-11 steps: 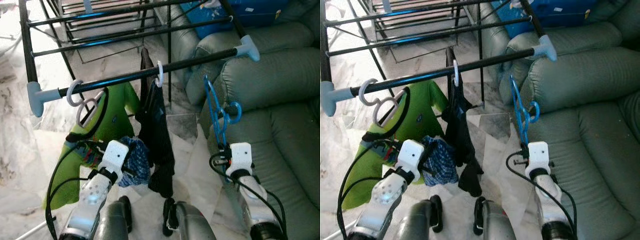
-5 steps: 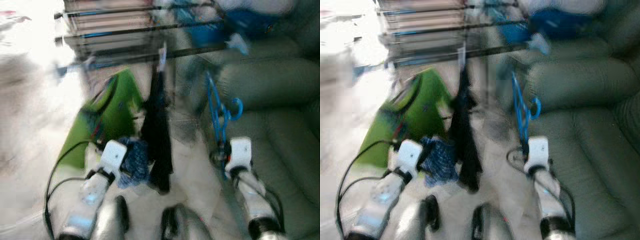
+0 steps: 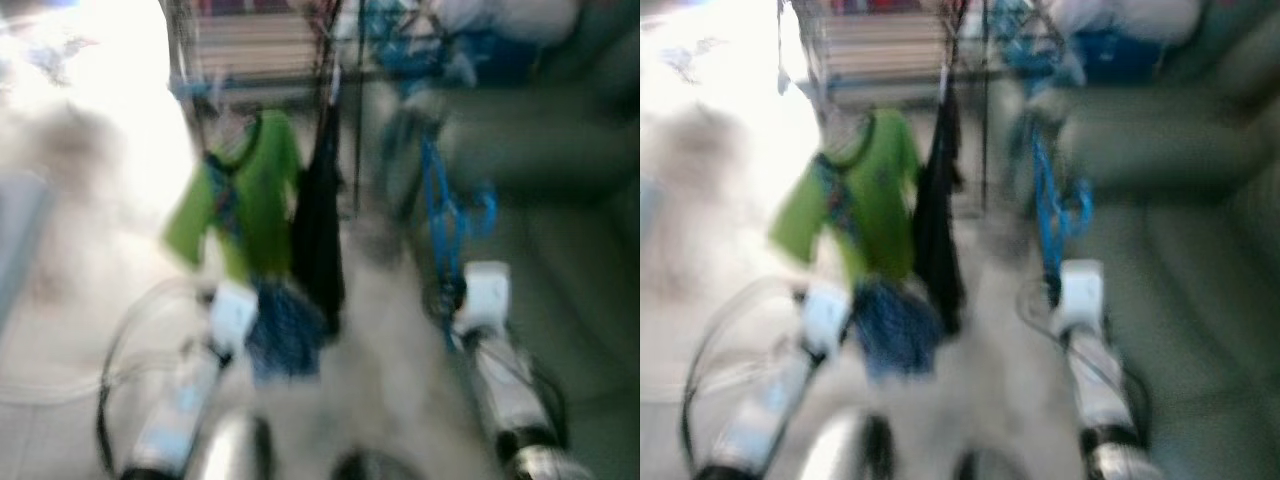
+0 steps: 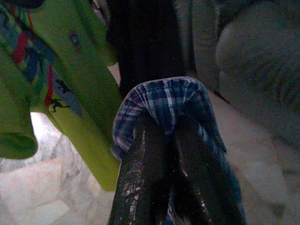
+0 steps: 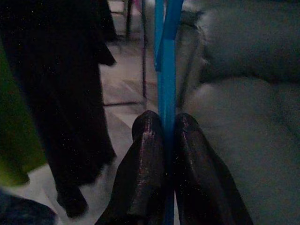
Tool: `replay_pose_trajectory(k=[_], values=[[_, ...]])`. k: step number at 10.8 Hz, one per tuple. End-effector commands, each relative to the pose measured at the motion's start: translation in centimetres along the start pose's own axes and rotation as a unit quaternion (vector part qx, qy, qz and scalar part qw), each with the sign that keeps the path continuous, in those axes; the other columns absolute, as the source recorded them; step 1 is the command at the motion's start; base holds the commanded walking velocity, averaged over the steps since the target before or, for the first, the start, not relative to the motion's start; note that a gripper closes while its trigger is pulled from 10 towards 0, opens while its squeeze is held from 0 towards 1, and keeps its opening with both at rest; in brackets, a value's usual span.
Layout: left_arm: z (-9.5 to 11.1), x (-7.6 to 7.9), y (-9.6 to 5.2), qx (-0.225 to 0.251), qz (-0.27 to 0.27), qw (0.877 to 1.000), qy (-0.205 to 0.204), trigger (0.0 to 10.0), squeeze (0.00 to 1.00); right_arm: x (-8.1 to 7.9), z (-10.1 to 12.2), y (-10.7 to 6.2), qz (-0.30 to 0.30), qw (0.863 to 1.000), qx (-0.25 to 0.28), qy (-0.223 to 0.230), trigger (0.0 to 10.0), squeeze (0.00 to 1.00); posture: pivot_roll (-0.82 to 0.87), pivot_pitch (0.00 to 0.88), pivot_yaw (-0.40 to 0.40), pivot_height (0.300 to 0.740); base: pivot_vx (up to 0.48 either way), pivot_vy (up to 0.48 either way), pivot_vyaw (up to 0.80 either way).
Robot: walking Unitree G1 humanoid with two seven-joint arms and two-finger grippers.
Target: Hang hanger
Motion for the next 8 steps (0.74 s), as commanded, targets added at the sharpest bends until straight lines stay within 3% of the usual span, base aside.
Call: replay_pose_trajectory(k=[1,2,3,5,6,8], values=[[2.1,-0.8,0.9,0.034,-0.002,0.999,0.022,10.0,0.00,0.6,0.3,0.2,-0.022,1.000,0.006,-0.014,10.0,0.00,0.03,0.000,-0.020,0.740,-0.322,0.000,0.00],[2.6,-1.7,1.4,0.038,0.006,0.999,0.027,10.0,0.00,0.5,0.6,0.6,-0.027,0.999,0.009,-0.014,10.0,0.00,0.03,0.000,-0.017,0.740,-0.311,0.000,0.00],[2.8,-2.1,1.6,0.041,0.014,0.999,0.029,10.0,0.00,-0.1,0.8,0.8,-0.005,1.000,0.012,0.016,10.0,0.00,0.03,0.000,-0.018,0.740,-0.289,0.000,0.00],[3.1,-2.2,1.7,0.051,0.012,0.997,0.060,10.0,0.00,-0.3,0.8,1.1,0.005,1.000,-0.001,-0.010,10.0,0.00,0.04,0.006,-0.034,0.740,-0.285,0.000,0.00],[3.2,-2.9,1.6,0.055,0.031,0.997,0.053,10.0,0.00,-0.2,1.1,1.3,0.008,1.000,0.004,-0.021,10.0,0.00,0.03,0.020,-0.036,0.740,-0.289,0.000,0.00],[3.6,-3.3,1.5,0.060,0.025,0.995,0.076,10.0,0.00,-0.9,2.5,1.8,0.023,0.998,0.029,-0.041,10.0,0.00,0.04,0.077,-0.033,0.740,-0.126,0.000,0.00]])
Point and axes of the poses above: a point about 5 cm out from each wrist's last joint towards the gripper, its own y axis pointing out of the wrist towards the gripper, its own z axis along the axis of the wrist's last joint, x = y × z, the point moved 2 cm from there along y, pointing out of the wrist towards the gripper, and after that the axes turned 13 degrees about -y, right-handed, at the moved point
